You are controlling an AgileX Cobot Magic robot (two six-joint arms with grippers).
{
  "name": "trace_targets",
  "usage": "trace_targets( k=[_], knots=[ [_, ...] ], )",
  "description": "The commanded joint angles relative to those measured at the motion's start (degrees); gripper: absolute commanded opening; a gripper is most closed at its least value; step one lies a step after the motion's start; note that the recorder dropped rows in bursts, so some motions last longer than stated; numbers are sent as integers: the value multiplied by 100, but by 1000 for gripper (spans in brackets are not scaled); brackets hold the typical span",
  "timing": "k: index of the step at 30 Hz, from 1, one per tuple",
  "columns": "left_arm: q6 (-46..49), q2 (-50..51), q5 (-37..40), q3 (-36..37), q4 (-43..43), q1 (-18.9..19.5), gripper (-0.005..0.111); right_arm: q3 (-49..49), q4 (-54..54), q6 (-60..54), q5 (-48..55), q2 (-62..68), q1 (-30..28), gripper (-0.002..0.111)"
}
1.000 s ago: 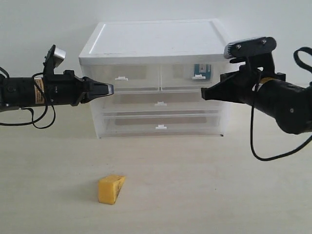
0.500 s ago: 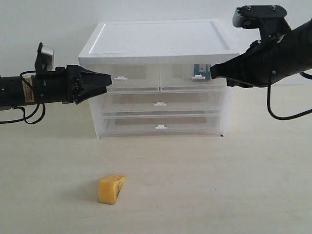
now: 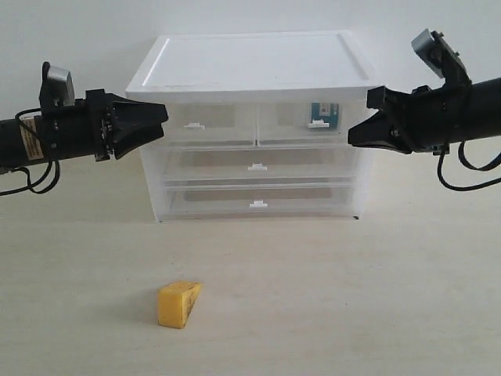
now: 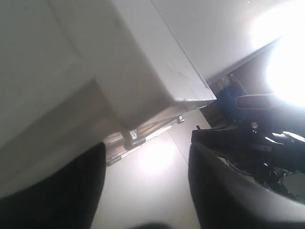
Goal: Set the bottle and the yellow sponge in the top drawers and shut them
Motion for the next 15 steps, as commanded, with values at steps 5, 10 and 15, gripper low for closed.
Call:
trace_targets(
  k=[5, 10, 15],
  knots=[
    [213, 5, 985, -92, -647, -142, 51, -41, 454, -1115, -391, -1, -50, 0],
    [377, 5, 1159, -92, -799, -262, 51, -50, 766, -1537, -449, -1, -54, 0],
    [446, 11, 1292, -92, -918, -274, 51, -50, 1423, -1707, -271, -1, -50, 0]
  ],
)
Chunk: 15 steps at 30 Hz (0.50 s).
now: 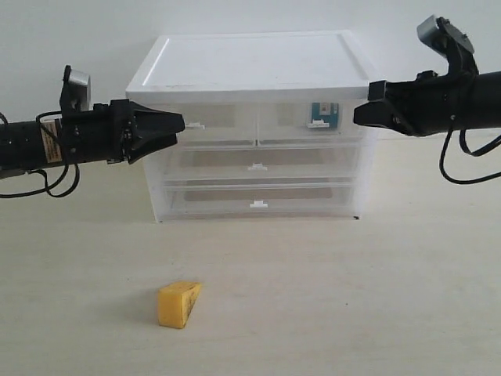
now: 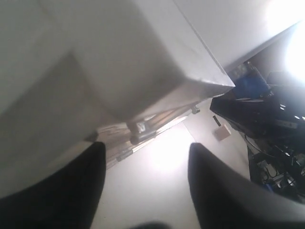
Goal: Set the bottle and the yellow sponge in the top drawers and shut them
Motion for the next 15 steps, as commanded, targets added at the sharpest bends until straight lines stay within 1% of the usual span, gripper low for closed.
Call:
trace_targets(
  k=[1, 4, 10, 12, 14, 15],
  knots=[
    [224, 26, 824, -92, -963, 31, 51, -29, 405, -321, 147, -24, -29, 0],
    [225, 192, 736, -92, -1167, 20, 51, -29, 435, -336, 96, -24, -33, 0],
    [406, 250, 19, -92, -1488, 20, 51, -29, 394, -361, 84, -24, -33, 0],
    [469, 250, 63, -92, -1579, -41, 51, -29, 396, -388, 84, -24, -33, 0],
    [550, 273, 202, -92, -1672, -210, 51, -29, 396, -469, 84, -24, -33, 0],
    [790, 273, 336, -92, -1698, -289, 51, -29, 396, -469, 84, -24, -33, 0]
  ],
)
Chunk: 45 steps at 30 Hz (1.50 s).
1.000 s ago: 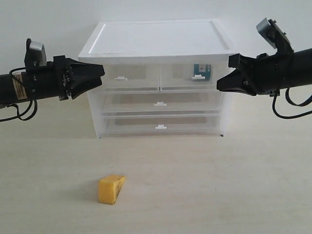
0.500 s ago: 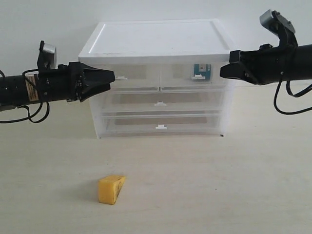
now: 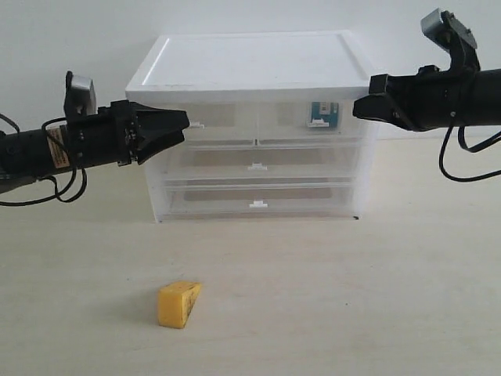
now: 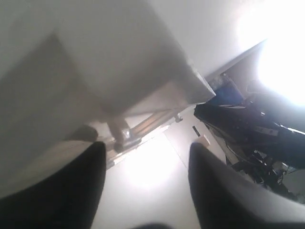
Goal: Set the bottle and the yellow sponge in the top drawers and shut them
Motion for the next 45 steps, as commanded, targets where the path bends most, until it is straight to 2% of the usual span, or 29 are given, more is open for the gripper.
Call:
trace_targets(
  k=[1, 6, 8, 10, 14, 18, 28, 45],
  knots=[
    [638, 20, 865, -130, -1188, -199, 51, -29, 92, -122, 30, -24, -24, 0],
    [631, 32, 1368, -186, -1243, -199, 51, -29, 92, -148, 30, -24, -24, 0],
    [631, 32, 1369, -186, -1271, -199, 48, -29, 92, -148, 30, -24, -24, 0],
    [631, 32, 1329, -186, -1294, -199, 37, -29, 92, -162, 30, -24, -24, 0],
    [830, 32, 1327, -186, -1318, -199, 4, -29, 92, -171, 30, -24, -24, 0],
    [1022, 32, 1043, -186, -1276, -199, 4, -29, 92, -227, 30, -24, -24, 0],
    [783, 32, 1041, -173, -502, -199, 4, -29, 128, -359, 18, -24, -24, 0],
    [885, -515, 628, 723, -202, -191, 4, -29, 138, -420, -51, -24, -24, 0]
  ],
)
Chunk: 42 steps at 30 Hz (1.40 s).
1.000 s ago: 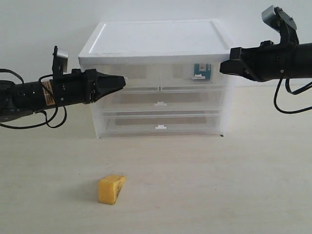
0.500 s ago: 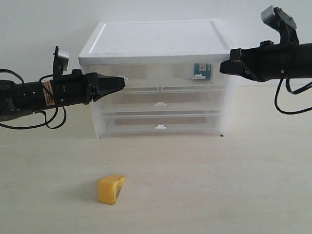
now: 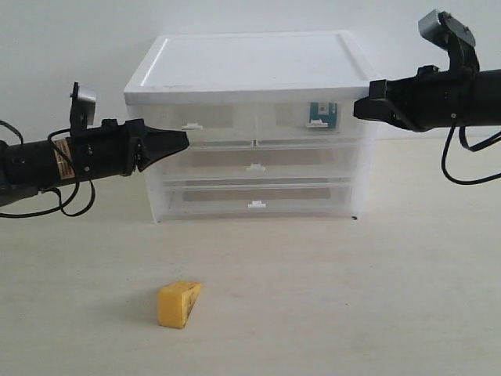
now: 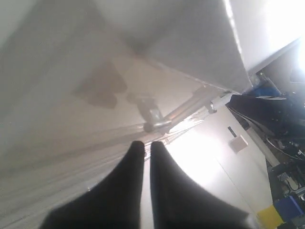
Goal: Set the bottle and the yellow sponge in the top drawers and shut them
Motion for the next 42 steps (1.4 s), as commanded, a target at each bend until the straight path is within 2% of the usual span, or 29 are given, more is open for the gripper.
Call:
trace_targets(
  k=[1, 4, 7, 8, 9, 12, 13, 15, 16, 18, 20, 22, 30, 36, 42],
  knots=[
    [76, -276, 1, 147, 175, -1, 4, -29, 124, -65, -40, -24, -24, 0],
    [-77, -307, -13, 180, 162, -12, 4, -29, 124, -65, -40, -24, -24, 0],
    [-899, -293, -69, 120, 230, -12, 5, -29, 124, -64, -24, -24, -24, 0],
    [-1052, -293, -116, 91, 349, 13, 9, -29, 124, -64, -24, -24, -24, 0],
    [-1235, -293, -178, 67, 404, 39, 14, -29, 124, -64, -24, -24, -24, 0],
    [-1386, -293, -474, 55, 456, 123, 43, -29, 124, -64, -24, -24, -24, 0],
    [-1401, -293, -489, 55, 456, 151, 54, -29, 124, -64, -24, -24, -24, 0],
    [-1526, -293, -329, 14, 456, 215, 68, -29, 124, -64, -15, -24, -24, 0],
    [-1632, -293, -176, -37, 487, 215, 68, -29, 124, -64, -15, -24, -24, 0],
    [-1911, -265, 81, -208, 654, 230, 60, -29, 124, -64, -15, -24, -24, 0],
    [-2258, -173, 5, -458, 788, 204, 49, -29, 124, -64, -15, -24, -24, 0],
    [-2610, -24, -194, -702, 875, 188, 44, -29, 124, -39, -17, -24, -24, 0],
    [-2926, 377, -505, -876, 896, 188, 44, -29, 124, -66, -215, -24, 370, 0],
    [-2787, 372, -643, -890, 515, 188, 44, -29, 124, -275, -1191, -24, 903, 0],
    [-2840, 406, -406, -1098, 477, -85, 44, -29, 138, -348, -1471, -24, 949, 0]
  ],
)
